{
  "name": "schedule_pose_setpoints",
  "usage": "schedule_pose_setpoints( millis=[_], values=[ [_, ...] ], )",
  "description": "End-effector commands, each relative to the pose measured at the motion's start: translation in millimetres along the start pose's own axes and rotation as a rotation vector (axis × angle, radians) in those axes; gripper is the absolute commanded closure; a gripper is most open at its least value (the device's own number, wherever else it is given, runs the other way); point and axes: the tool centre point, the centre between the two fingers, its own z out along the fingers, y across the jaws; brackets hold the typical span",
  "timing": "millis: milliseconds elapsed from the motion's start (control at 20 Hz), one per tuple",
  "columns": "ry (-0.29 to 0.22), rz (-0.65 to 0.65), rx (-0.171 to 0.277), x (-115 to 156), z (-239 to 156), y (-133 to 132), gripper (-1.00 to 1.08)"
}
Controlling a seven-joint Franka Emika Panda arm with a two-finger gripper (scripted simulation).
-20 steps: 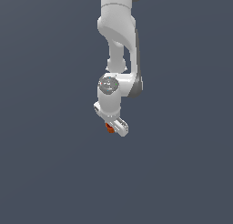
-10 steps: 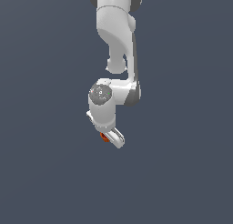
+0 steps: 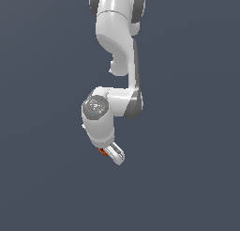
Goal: Pick up the object and move it to a goal position.
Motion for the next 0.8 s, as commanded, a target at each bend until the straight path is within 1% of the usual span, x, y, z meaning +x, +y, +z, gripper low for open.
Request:
schedule_pose_setpoints(
  millis=[0, 400, 750],
  values=[
    [0.001, 0.000, 0.001, 8.6, -2.8, -4.7, 1.08],
    [0.000, 0.000, 0.001, 24.5, -6.6, -12.7, 1.08],
    [0.000, 0.000, 0.001, 28.2, -7.5, -14.9, 1.08]
  ],
)
